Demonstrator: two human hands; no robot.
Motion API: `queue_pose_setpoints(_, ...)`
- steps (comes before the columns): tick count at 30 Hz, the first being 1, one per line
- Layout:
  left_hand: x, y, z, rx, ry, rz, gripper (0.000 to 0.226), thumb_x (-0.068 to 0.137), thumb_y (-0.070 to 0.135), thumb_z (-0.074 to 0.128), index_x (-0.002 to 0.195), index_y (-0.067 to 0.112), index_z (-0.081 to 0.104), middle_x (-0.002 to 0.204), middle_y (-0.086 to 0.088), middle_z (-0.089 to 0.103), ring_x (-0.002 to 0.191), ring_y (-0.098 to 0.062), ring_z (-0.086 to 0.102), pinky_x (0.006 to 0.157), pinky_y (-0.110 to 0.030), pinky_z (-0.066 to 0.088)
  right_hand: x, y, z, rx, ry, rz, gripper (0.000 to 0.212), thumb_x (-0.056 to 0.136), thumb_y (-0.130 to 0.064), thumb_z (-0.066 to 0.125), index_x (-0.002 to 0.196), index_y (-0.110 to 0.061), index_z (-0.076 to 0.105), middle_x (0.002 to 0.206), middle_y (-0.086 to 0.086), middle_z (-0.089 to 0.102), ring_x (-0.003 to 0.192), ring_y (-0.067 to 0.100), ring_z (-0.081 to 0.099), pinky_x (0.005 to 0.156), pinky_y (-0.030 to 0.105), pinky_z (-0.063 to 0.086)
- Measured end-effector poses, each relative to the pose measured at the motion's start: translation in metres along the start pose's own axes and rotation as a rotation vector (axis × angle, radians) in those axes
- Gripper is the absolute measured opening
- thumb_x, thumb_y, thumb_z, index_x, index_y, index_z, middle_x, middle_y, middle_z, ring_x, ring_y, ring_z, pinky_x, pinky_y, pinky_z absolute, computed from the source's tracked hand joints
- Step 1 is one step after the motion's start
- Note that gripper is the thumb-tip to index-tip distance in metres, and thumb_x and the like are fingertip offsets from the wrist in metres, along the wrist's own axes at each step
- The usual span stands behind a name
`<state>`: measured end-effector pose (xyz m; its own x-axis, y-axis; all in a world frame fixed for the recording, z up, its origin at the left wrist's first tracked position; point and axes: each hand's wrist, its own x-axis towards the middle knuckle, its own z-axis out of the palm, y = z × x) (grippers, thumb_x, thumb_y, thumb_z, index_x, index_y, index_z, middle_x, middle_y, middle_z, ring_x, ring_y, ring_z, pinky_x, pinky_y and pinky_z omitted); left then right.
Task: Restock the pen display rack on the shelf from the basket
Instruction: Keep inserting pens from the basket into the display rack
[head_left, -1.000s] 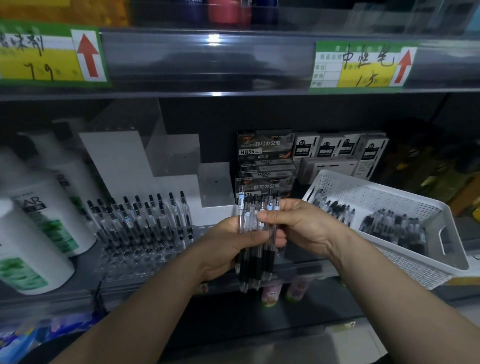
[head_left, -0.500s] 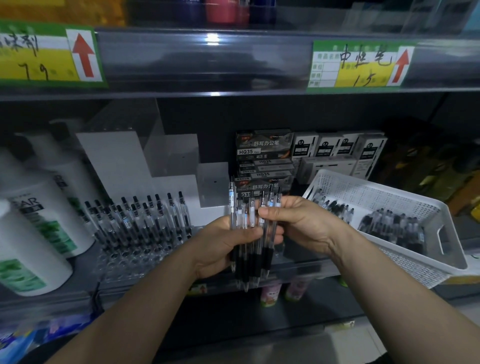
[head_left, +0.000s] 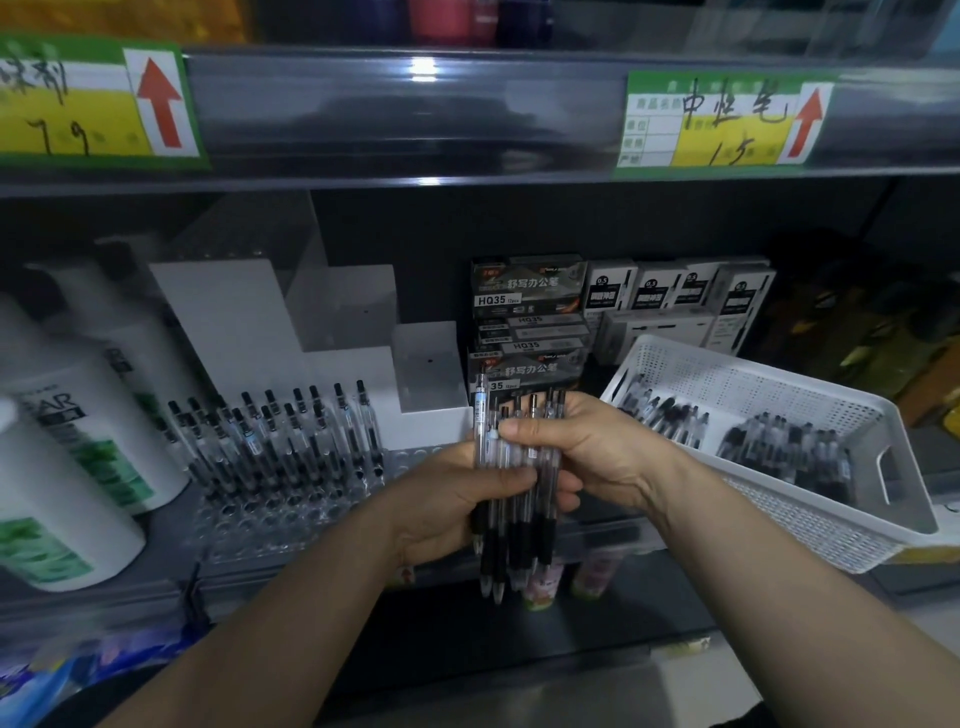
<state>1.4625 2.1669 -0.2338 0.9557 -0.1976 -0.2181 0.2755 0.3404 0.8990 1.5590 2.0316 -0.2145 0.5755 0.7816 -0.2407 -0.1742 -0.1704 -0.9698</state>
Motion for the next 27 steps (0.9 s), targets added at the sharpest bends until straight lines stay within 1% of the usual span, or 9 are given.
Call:
queue_pose_setpoints(6,0.0,0.004,-0.001,-0.024,0.003,-0.022,0.03,0.087,0.007,0.058,0.116,-0.001,0.062,0.115,-0.024,0.067,0.107,-0.031,0.067,0.092,-0.038,0.054,0.001,-0.004,-0.001,0.021,0.041,-0.002,0.027,0.086,-0.02,0.067,0.094,0.005,0.063,0.067,0.019,0.053,0.032,0.017,0.033,0.037,0.024,0.031)
queue_pose_setpoints(8,0.0,0.004,-0.002,-0.029,-0.006,-0.035,0.032,0.09,0.006,0.056,0.12,-0.002,0.06,0.119,-0.025,0.065,0.111,-0.035,0.064,0.096,-0.043,0.052,0.003,-0.004,0.001,0.02,0.064,-0.021,0.028,0.085,-0.021,0.07,0.092,0.005,0.063,0.072,0.027,0.06,0.045,0.026,0.041,0.045,0.031,0.035)
queue_pose_setpoints(10,0.001,0.004,-0.004,-0.033,-0.027,-0.053,0.033,0.093,0.006,0.054,0.124,-0.003,0.056,0.122,-0.026,0.063,0.114,-0.039,0.062,0.099,-0.049,0.048,0.005,-0.004,0.004,0.021,0.084,-0.042,0.032,0.081,-0.021,0.074,0.096,0.006,0.063,0.093,0.035,0.065,0.07,0.039,0.045,0.059,0.042,0.036)
queue_pose_setpoints(11,0.001,0.004,-0.004,-0.039,-0.034,-0.06,0.034,0.093,0.006,0.053,0.126,-0.003,0.056,0.122,-0.026,0.063,0.115,-0.039,0.061,0.1,-0.051,0.047,0.005,-0.005,0.005,0.035,0.092,-0.047,0.03,0.082,-0.019,0.073,0.097,0.007,0.063,0.097,0.036,0.064,0.069,0.039,0.048,0.06,0.041,0.036)
queue_pose_setpoints(15,-0.001,0.006,-0.004,-0.075,-0.042,-0.087,0.034,0.093,0.002,0.053,0.126,-0.004,0.055,0.122,-0.027,0.062,0.114,-0.039,0.061,0.099,-0.048,0.049,0.002,-0.012,0.008,0.118,0.12,-0.071,0.02,0.089,-0.003,0.061,0.105,0.008,0.059,0.085,0.023,0.063,0.038,0.013,0.058,0.033,0.018,0.04)
queue_pose_setpoints(19,-0.001,0.005,-0.003,-0.088,-0.009,-0.097,0.03,0.088,0.0,0.057,0.118,-0.005,0.06,0.113,-0.025,0.067,0.104,-0.035,0.067,0.094,-0.045,0.053,0.008,-0.008,0.01,0.074,0.16,-0.017,0.032,0.085,-0.015,0.069,0.105,0.008,0.059,0.067,0.014,0.064,0.034,0.014,0.051,0.033,0.019,0.039)
queue_pose_setpoints(21,0.0,0.005,-0.002,-0.103,0.021,-0.095,0.027,0.086,0.001,0.06,0.113,-0.004,0.062,0.106,-0.021,0.07,0.099,-0.032,0.069,0.09,-0.043,0.055,0.011,-0.006,0.009,0.045,0.157,0.017,0.031,0.085,-0.026,0.069,0.091,0.003,0.061,0.047,0.004,0.054,0.031,0.013,0.042,0.034,0.02,0.038)
queue_pose_setpoints(24,0.0,0.009,-0.003,-0.152,0.053,-0.067,0.031,0.086,0.0,0.059,0.117,-0.006,0.06,0.104,-0.019,0.071,0.094,-0.029,0.071,0.083,-0.042,0.058,0.012,-0.007,0.007,0.058,0.119,0.026,0.036,0.087,-0.035,0.064,0.071,-0.003,0.06,0.039,-0.001,0.041,0.031,0.013,0.037,0.041,0.021,0.038)
queue_pose_setpoints(27,-0.002,0.013,-0.006,-0.158,0.045,-0.026,0.035,0.09,-0.001,0.055,0.125,-0.009,0.055,0.112,-0.023,0.068,0.098,-0.03,0.07,0.082,-0.041,0.059,0.011,-0.008,0.006,0.056,0.065,0.037,0.037,0.089,-0.033,0.062,0.092,0.004,0.061,0.041,0.002,0.04,0.034,0.017,0.036,0.042,0.023,0.037)
